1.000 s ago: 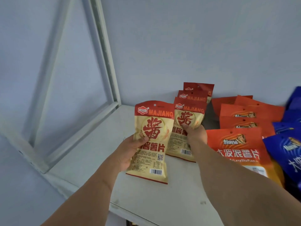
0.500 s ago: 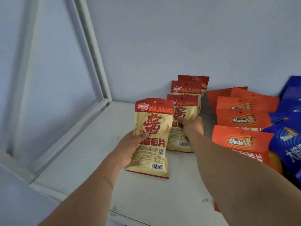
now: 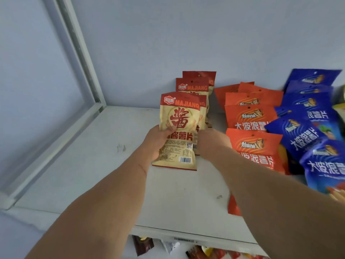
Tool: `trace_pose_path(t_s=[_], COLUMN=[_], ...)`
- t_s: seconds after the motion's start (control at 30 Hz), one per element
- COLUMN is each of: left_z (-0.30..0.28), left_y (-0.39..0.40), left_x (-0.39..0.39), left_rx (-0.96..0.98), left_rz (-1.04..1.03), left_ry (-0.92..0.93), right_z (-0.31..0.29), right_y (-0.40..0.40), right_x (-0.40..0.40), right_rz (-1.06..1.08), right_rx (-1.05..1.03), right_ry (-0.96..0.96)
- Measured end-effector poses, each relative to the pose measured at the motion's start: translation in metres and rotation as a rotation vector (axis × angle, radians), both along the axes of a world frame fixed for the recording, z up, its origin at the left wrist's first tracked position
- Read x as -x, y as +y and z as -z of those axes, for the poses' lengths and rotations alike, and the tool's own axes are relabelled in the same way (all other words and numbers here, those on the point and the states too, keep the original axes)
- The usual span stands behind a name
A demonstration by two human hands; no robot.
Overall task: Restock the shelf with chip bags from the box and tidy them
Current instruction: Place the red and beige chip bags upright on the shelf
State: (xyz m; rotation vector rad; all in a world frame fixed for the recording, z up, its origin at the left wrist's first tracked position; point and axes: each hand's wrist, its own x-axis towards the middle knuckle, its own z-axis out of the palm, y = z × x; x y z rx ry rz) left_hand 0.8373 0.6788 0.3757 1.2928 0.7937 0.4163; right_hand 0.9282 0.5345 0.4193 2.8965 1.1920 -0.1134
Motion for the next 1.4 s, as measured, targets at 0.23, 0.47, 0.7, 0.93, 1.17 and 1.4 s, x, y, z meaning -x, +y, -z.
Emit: trace_pose_path(t_s=[0.23,0.47,0.7,0.93,1.17,1.4], left_z=[0.010,0.010,-0.001,0.006,0.062,0.106], left_y=[-0.010,-0.016,-0.044,-0.168,-0.308,-0.434], left_x=[-0.028,-0.046,0.027,0.187,0.349,0.497], left_rx=[-0.099,-0.422,-0.968,-1.373,-1.148,-0.913], left_rz=[-0.091,-0.152,-0.189,-0.038,-0.073,-0.211], left_ry=[-0.030,0.154,0.664,1.246,1.440,1.479], right_z=[0.018,0.035,0.028,0.018,0.066,0.125], right_y=[-0.017,-0.013,-0.027,-0.073,-0.152,-0.224], right_x=[0.011,0.002,0.008,0.096,0.248,0.394], right_rz=[-0.097,-0.048,-0.094,-0.612,-1.106,-1.320], right_rx=[0.031,-0.003,-0.002,0.030,0.000,0.059], right_ry=[-0.057,0.013,-0.018,-0.205,-0.222,-0.185])
